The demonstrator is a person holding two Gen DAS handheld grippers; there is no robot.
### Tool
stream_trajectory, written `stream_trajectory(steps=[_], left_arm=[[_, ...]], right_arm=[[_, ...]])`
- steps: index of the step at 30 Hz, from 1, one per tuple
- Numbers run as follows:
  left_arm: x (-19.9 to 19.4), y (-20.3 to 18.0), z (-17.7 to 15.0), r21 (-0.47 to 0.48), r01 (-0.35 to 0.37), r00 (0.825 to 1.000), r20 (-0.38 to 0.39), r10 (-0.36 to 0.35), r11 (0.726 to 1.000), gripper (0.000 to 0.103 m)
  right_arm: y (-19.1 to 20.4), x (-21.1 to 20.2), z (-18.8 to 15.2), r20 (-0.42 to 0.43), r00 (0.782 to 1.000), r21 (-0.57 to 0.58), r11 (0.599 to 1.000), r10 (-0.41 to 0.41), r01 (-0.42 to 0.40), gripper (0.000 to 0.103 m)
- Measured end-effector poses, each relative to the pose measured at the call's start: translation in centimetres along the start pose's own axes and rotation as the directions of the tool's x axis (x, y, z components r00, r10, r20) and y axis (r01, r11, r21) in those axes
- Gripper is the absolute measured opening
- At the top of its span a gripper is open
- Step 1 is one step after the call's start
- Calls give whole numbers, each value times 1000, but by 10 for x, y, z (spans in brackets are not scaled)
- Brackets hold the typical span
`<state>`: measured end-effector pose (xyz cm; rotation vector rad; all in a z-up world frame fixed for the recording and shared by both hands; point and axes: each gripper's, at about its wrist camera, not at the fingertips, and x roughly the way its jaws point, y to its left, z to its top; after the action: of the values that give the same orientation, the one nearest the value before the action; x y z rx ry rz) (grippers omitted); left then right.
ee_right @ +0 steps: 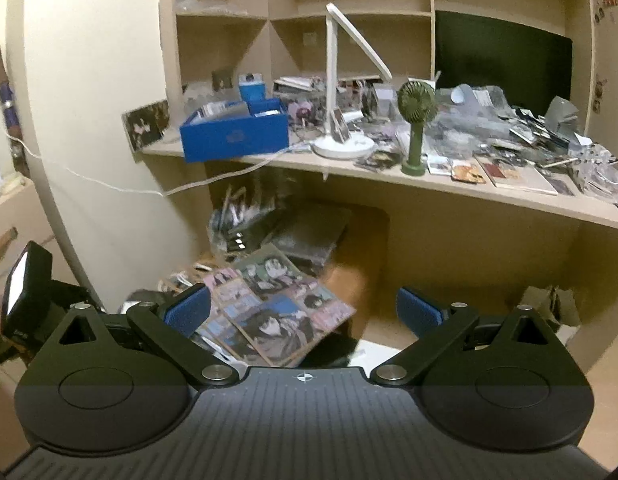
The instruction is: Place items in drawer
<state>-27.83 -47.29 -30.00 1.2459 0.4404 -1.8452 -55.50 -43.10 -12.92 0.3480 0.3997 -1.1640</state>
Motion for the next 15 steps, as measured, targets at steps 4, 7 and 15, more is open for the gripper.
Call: stream_trajectory(steps=[4, 7, 15], left_arm=[[29, 6, -4, 49, 53, 995, -92, -48, 997, 81], [47, 13, -1, 83, 88, 985, -153, -74, 993, 68], [84, 21, 4, 205, 268, 940, -269, -209, 941, 65]], right_arm=[[2, 5, -3, -22, 1000, 7, 1000, -17, 17, 102], [3, 9, -6, -38, 999, 12, 999, -29, 30, 102], [7, 20, -12, -83, 995, 24, 998, -62, 64, 102]])
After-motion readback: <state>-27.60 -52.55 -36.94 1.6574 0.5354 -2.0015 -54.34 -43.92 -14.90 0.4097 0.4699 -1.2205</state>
